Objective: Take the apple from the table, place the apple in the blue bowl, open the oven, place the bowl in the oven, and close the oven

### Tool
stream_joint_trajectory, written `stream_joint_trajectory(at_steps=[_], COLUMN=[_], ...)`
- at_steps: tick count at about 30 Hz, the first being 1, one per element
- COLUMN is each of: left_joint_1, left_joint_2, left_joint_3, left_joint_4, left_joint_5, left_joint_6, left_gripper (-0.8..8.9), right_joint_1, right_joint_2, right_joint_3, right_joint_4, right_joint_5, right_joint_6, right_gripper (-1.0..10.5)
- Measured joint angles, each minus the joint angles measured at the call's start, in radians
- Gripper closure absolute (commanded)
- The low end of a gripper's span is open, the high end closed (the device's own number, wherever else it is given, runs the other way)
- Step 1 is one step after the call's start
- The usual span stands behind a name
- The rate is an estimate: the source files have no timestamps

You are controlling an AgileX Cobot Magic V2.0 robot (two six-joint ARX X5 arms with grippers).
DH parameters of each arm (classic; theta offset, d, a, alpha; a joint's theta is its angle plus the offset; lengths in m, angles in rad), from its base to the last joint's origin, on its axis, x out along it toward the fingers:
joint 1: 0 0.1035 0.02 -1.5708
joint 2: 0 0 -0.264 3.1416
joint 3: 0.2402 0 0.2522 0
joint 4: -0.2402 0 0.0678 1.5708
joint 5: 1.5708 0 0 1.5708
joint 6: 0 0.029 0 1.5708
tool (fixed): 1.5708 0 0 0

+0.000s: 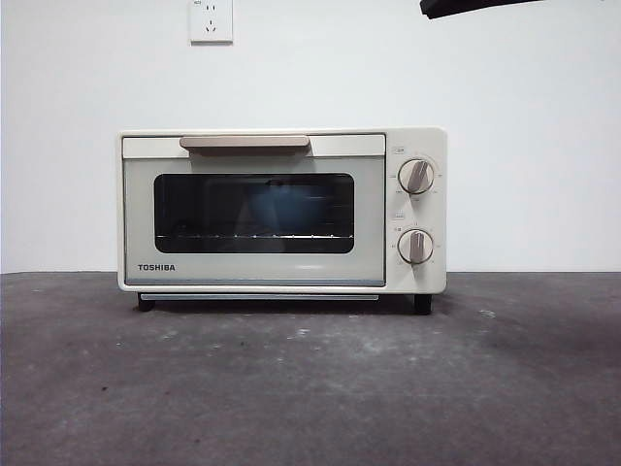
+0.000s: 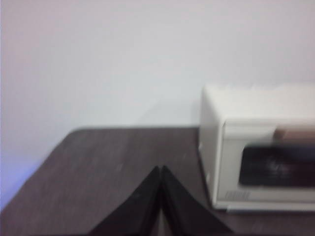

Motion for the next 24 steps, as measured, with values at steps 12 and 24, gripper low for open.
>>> stream_joint_trajectory(at_steps=[12,24], left_joint_1=[0.008,0.008], left_joint_2=[-0.168,-0.231], left_joint_3=[-0.294,-0.369], left_joint_4=[-0.016,-0.04], left_joint_5=[-0.002,-0.002], left_joint_6=[-0.006,-0.021], left_gripper=[8.06,8.06], right_joint_1=[0.0,0.0], right_joint_2=[0.0,0.0], right_joint_3=[0.0,0.0], right_joint_4=[0.0,0.0], right_joint_5=[0.0,0.0], right_joint_6=[0.0,0.0], right_gripper=[9.4,9.4])
